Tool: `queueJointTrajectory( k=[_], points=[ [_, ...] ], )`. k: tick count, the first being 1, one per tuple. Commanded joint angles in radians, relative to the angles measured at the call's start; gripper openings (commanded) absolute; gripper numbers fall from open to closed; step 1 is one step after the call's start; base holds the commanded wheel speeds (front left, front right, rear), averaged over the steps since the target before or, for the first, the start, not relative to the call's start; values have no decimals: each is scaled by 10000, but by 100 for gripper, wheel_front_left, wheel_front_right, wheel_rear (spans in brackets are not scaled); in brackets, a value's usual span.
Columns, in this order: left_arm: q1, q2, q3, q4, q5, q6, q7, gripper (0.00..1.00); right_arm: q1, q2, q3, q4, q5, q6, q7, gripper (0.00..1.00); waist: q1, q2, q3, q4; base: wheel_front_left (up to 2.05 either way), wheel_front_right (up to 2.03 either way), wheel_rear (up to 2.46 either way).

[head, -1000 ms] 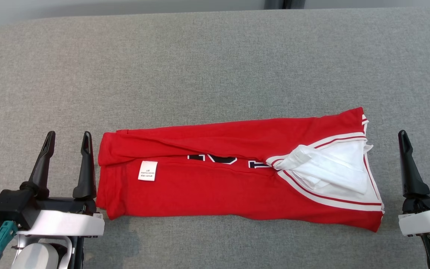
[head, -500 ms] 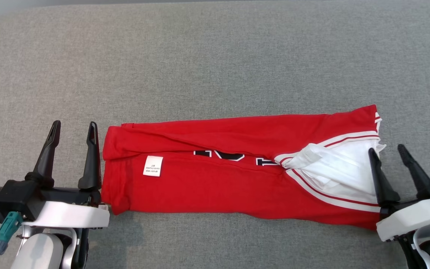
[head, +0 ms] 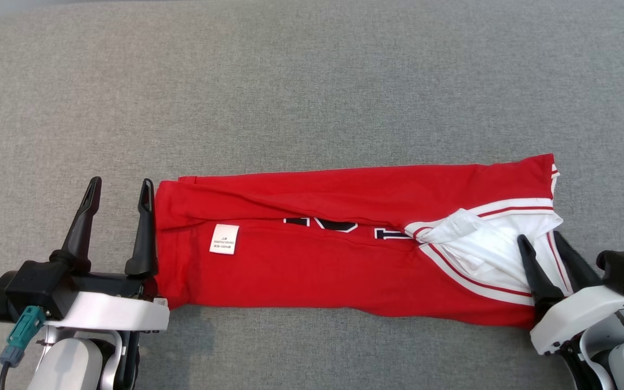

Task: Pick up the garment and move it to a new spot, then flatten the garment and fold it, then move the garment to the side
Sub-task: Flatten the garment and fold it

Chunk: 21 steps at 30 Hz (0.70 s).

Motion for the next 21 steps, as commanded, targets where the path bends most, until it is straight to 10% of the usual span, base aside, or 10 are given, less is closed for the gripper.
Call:
queueJointTrajectory(
  k=[1, 21],
  points=[
    [-162, 11, 48, 37, 51, -75, -34, 100, 211, 54, 281, 287, 103, 4, 255, 0, 0, 0, -5, -44, 0, 0, 0],
    [-56, 160, 294, -201, 172, -139, -33, 100, 610, -1495, -2063, -892, 19, 1, -632, 0, 0, 0, 20, -1005, 0, 0, 0]
  ],
)
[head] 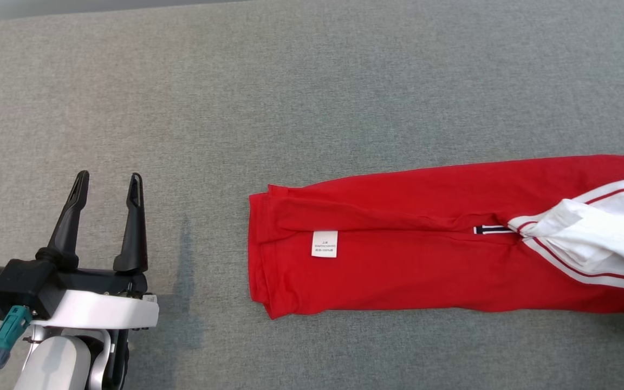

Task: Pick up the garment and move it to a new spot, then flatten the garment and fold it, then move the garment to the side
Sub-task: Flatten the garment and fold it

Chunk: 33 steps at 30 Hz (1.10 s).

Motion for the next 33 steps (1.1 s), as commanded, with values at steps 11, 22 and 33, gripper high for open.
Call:
queueJointTrajectory(
  k=[11, 22, 33],
  points=[
    [-115, 222, 24, -133, 30, 29, 87, 100, -407, 453, 1334, -2234, 564, -5, 405, 0, 0, 0, 8, -320, 0, 0, 0],
    [-258, 215, -150, -135, -11, -20, 126, 100, -1226, 1522, 4733, -4675, 936, -4, 1604, 0, 0, 0, 96, -110, 0, 0, 0],
    [-685, -116, -446, 255, -3, -173, 29, 100, -2747, 2651, 7225, -1701, 1445, -4, 726, 0, 0, 0, 411, 596, 0, 0, 0]
  ],
)
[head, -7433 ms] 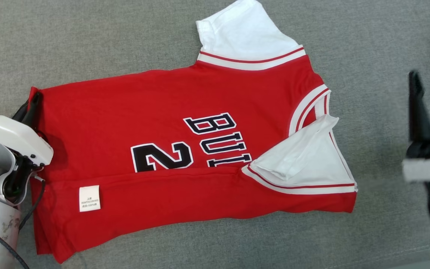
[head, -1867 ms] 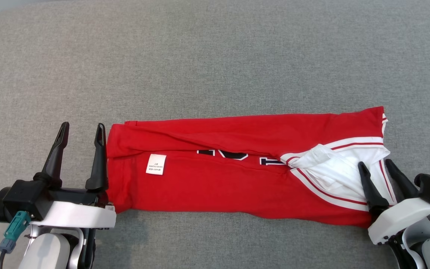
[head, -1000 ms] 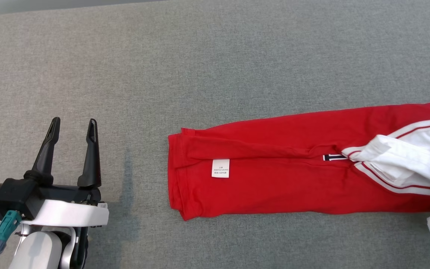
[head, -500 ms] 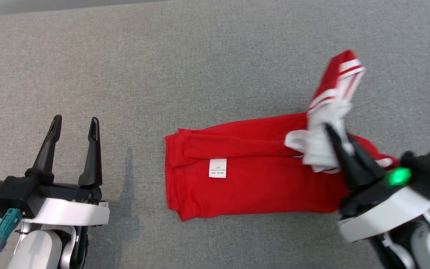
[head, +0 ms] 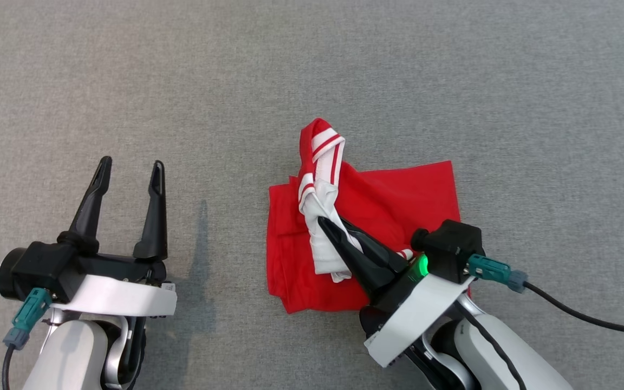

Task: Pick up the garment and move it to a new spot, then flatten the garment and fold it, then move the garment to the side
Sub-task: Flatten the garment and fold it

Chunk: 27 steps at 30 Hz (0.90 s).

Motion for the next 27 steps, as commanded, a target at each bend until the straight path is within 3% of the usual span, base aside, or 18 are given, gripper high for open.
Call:
queueJointTrajectory(
  k=[1, 5, 6, 7, 8, 13, 17, 21, 27],
  points=[
    [-211, -41, -6, 101, 32, -76, -61, 100, -302, 53, 144, 623, 89, 0, -312, 0, 0, 0, 122, 187, 0, 0, 0],
    [-297, -99, -8, 200, 56, -112, -79, 100, -578, 144, 307, 1448, 275, 0, -616, 0, 0, 0, 182, 271, 0, 0, 0],
    [-321, -128, -6, 235, 71, -136, -84, 100, -662, 165, 361, 1634, 339, 0, -723, 4, 0, 0, 202, 289, 0, 0, 0],
    [-328, -144, 0, 257, 86, -162, -92, 100, -752, 184, 408, 1773, 358, 0, -850, 39, 0, 0, 217, 301, 0, 0, 0],
    [-325, -151, 12, 287, 91, -181, -99, 100, -787, 210, 458, 1844, 535, 0, -987, 97, 0, 0, 228, 305, 0, 0, 0],
    [-346, -157, 110, 426, 125, -228, -113, 100, -972, 198, 516, 1525, 1278, 0, -1587, 100, 0, 0, 196, 228, 0, 0, 0],
    [-354, -149, 187, 481, 190, -263, -117, 100, -827, -171, 177, 822, 1717, 0, -1920, 100, 0, 0, 101, 117, 0, 0, 0],
    [-284, -143, 274, 469, 221, -255, -117, 100, -520, -617, -586, 59, 1857, 0, -2103, 100, 0, 0, 7, -5, 0, 0, 0],
    [-97, -100, 398, 415, 299, -226, -118, 100, 380, -1209, -2621, -1015, 1435, 0, -2144, 100, 0, 0, -147, -188, 0, 0, 0]
  ],
)
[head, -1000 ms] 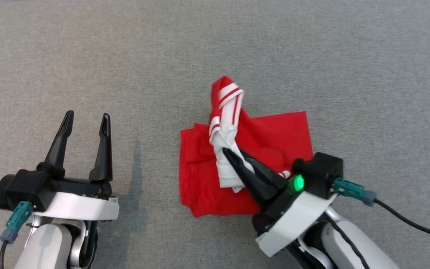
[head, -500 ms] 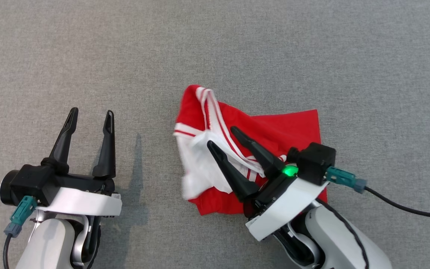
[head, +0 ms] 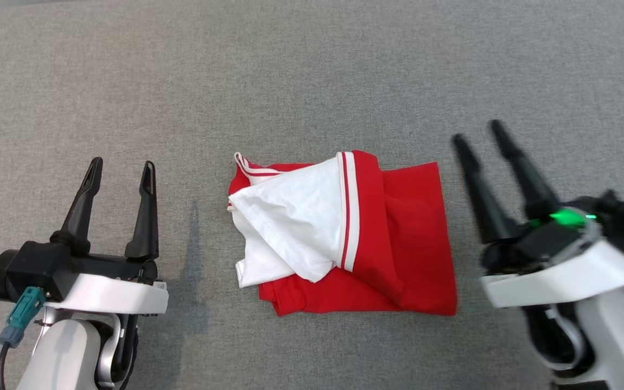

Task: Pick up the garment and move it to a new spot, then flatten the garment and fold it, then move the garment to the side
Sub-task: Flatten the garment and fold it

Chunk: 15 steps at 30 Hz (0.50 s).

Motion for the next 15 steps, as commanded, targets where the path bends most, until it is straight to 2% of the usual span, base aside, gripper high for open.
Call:
queueJointTrajectory(
  k=[1, 8, 15],
  points=[
    [48, 79, 60, -29, 51, 15, -34, 100, 272, -202, -532, -114, -389, 0, 39, 100, 0, 0, -53, -43, 0, 0, 0],
    [320, 186, 179, -79, 102, 149, -35, 100, 1420, -610, -3104, -290, -2215, 0, 420, 100, 0, 0, -347, -172, 0, 0, 0],
    [672, 288, 137, -259, 116, 242, 94, 100, 2180, -679, -4113, -280, -2854, 0, 790, 100, 0, 0, -642, -243, 0, 0, 0]
  ],
)
